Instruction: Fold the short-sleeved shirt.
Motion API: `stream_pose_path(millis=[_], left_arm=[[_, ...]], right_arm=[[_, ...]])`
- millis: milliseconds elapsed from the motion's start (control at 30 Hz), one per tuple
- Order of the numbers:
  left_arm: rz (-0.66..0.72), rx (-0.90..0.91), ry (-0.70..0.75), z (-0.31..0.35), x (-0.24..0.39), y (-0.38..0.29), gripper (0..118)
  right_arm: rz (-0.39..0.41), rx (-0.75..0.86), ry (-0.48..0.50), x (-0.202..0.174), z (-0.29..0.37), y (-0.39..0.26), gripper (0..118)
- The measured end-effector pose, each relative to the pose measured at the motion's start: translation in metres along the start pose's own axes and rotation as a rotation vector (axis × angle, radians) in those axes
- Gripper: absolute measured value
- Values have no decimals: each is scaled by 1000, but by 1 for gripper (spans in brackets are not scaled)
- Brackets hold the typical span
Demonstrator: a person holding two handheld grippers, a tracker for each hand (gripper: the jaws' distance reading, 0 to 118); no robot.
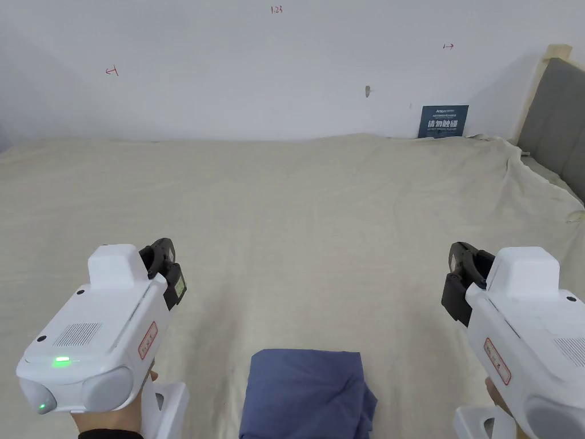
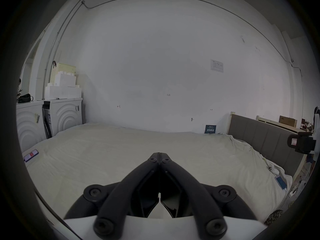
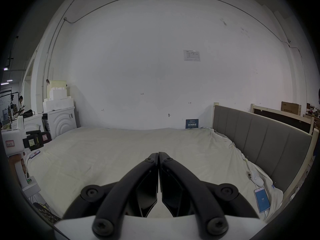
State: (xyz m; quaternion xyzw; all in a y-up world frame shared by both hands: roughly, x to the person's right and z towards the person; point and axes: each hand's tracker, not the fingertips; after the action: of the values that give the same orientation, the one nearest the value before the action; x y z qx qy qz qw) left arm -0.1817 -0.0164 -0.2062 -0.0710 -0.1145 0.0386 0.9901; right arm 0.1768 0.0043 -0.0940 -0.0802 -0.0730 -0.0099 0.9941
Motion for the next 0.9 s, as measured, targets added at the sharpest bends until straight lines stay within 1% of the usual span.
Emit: stream_pose_path(millis=[167, 300, 433, 567, 667, 767, 900], left_arm=[[9, 8, -7, 0, 0, 1, 0], [12, 3, -10, -1, -3, 0, 0], [32, -17, -27, -1, -8, -4, 0], [34, -51, -41, -2, -13, -14, 0], [36, -85, -58, -3, -16, -24, 0], [34, -113, -67, -3, -19, -35, 0], [51, -154, -74, -3, -24, -47, 0]], right_arm=[[-2, -4, 11, -10, -1, -1, 0], [-6, -17, 19, -20, -15, -17, 0], [-22, -92, 58, -37, -39, -50, 0], [-24, -187, 104, -61, -66, -94, 0], [-29, -224, 132, -79, -81, -125, 0], [-4, -252, 143, -95, -91, -154, 0], [18, -294, 109, -108, -96, -188, 0]])
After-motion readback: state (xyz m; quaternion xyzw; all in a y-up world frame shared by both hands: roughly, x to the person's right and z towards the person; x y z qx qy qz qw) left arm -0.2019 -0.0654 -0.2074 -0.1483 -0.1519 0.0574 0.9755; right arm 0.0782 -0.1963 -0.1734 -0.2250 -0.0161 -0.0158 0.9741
